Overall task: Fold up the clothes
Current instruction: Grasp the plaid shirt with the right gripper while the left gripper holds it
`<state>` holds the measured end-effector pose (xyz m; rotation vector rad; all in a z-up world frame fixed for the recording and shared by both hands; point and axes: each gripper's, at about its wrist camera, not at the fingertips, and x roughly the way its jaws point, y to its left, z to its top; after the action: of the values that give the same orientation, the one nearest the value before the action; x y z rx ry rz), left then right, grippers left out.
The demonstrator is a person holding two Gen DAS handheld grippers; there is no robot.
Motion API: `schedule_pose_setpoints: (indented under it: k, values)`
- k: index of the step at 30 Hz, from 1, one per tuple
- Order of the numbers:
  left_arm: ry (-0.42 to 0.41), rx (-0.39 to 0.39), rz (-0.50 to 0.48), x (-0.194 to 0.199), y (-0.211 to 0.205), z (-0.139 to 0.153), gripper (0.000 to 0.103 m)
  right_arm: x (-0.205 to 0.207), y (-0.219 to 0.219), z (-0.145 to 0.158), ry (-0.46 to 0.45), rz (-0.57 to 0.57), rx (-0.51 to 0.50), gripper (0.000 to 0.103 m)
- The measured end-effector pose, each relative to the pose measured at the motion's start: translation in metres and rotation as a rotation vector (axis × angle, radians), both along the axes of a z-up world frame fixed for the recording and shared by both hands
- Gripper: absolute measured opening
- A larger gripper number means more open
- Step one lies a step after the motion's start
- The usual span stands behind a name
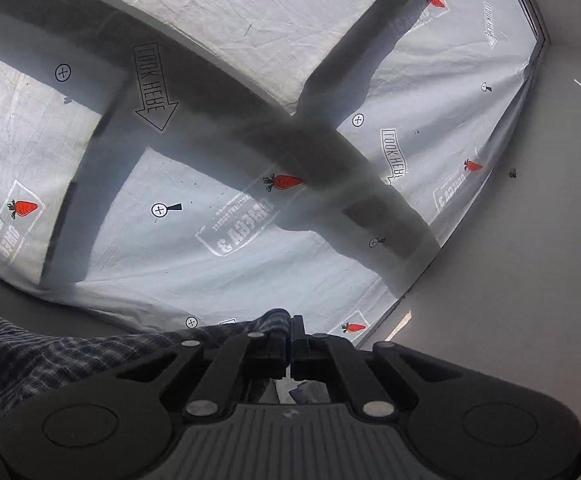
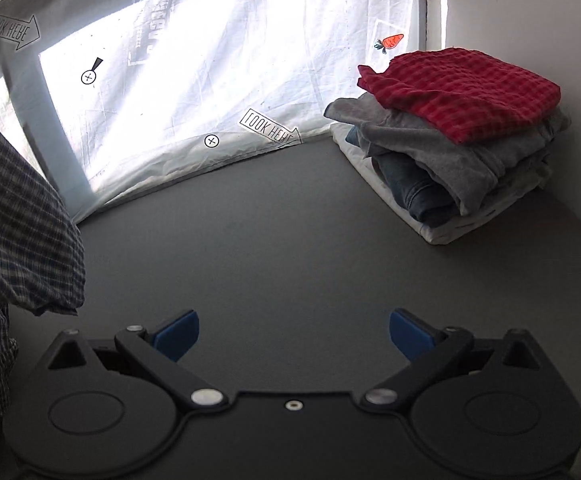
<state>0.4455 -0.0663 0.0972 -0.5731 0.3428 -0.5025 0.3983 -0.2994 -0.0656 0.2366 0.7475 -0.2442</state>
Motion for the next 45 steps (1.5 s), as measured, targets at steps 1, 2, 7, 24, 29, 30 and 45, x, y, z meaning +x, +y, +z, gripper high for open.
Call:
schedule_pose_setpoints:
  k: [1, 2, 7, 24, 29, 30, 45]
  values:
    - [-0.025, -0.012, -0.033, -0.002, -0.016, 0.011, 0.000, -0.004, -0.012, 0.000, -0.001, -0.029, 0.007, 0.103]
    - [-0.057, -0.017, -0.045, -0.006, -0.026, 0.021, 0.000, -0.007, -0.022, 0.001, -0.005, -0.052, 0.012, 0.103]
    - [-0.141, -0.040, 0.032, -0.011, -0.020, 0.057, 0.000, -0.013, -0.047, 0.008, -0.038, -0.116, 0.024, 0.103]
    - [0.426, -0.034, 1.130, -0.085, 0.402, -0.055, 0.001, 0.022, 0.086, -0.008, 0.017, 0.089, 0.024, 0.103]
    - [0.600, 0.025, 1.268, -0.123, 0.444, -0.107, 0.033, 0.039, 0.127, -0.014, 0.042, 0.174, 0.007, 0.103]
    - [0.618, 0.052, 1.279, -0.128, 0.444, -0.115, 0.038, 0.042, 0.133, -0.015, 0.047, 0.187, 0.003, 0.103]
    - [0.850, -0.172, 0.818, -0.099, 0.377, -0.205, 0.049, 0.066, 0.190, -0.031, 0.121, 0.391, 0.254, 0.100]
